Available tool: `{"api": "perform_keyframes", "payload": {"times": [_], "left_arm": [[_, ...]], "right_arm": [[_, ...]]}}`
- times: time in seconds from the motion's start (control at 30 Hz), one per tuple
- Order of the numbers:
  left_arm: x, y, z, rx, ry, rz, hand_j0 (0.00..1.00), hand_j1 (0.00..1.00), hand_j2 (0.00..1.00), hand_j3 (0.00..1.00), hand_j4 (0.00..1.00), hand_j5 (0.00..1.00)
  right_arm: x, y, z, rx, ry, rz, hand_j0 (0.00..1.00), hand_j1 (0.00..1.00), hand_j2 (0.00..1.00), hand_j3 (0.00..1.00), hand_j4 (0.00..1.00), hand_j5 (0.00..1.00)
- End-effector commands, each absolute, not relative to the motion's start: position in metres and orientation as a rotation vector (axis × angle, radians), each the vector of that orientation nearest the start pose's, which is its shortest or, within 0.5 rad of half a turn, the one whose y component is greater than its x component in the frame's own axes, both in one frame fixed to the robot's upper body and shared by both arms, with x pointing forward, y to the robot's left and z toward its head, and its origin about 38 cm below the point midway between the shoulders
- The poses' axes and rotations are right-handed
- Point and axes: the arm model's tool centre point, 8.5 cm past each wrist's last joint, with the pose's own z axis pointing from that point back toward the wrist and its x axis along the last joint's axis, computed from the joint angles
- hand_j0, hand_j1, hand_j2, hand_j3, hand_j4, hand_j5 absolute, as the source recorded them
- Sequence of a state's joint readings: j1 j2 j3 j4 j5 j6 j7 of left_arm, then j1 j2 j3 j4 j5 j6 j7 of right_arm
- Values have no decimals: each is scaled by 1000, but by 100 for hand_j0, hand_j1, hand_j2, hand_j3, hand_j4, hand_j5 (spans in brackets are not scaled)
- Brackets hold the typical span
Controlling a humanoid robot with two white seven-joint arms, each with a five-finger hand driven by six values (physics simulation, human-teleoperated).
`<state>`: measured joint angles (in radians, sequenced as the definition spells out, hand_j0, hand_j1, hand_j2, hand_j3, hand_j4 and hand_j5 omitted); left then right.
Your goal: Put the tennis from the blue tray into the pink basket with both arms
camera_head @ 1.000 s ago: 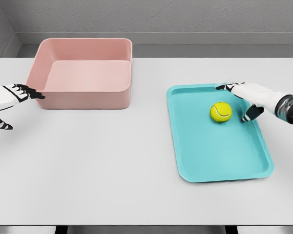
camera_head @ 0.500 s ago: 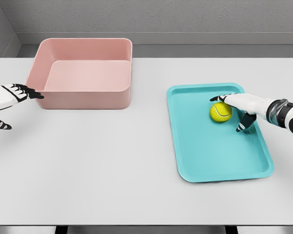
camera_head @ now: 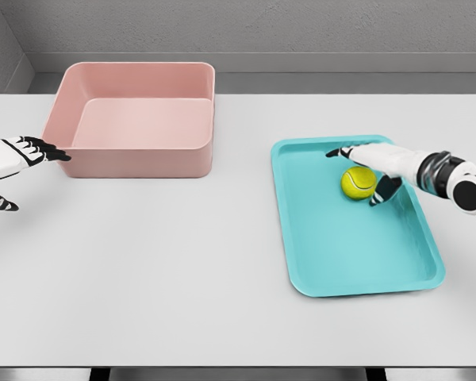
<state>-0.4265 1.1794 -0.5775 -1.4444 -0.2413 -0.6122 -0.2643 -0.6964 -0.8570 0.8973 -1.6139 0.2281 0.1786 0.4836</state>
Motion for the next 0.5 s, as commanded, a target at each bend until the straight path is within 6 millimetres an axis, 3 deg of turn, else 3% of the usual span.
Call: {"api": "perform_keyframes", "payload": {"times": [0.0,0.23,0.3,0.47], "left_arm": [[381,431,225,510,-1327,-1875,100,100,100,100,100,100],[378,433,227,513,-1315,-1886,100,100,100,100,100,100],[375,431,228,507,-1314,-1900,100,100,100,100,100,100],[373,432,227,504,-1306,-1903,100,100,100,100,100,100]], "right_arm": [[435,-283,171,-433,-1023,1673,100,100,100,100,100,100],[435,-287,164,-432,-998,1670,100,100,100,100,100,100],[434,-286,164,-428,-999,1674,67,67,67,67,67,67],[432,-285,161,-421,-992,1682,64,64,64,64,64,64]]}}
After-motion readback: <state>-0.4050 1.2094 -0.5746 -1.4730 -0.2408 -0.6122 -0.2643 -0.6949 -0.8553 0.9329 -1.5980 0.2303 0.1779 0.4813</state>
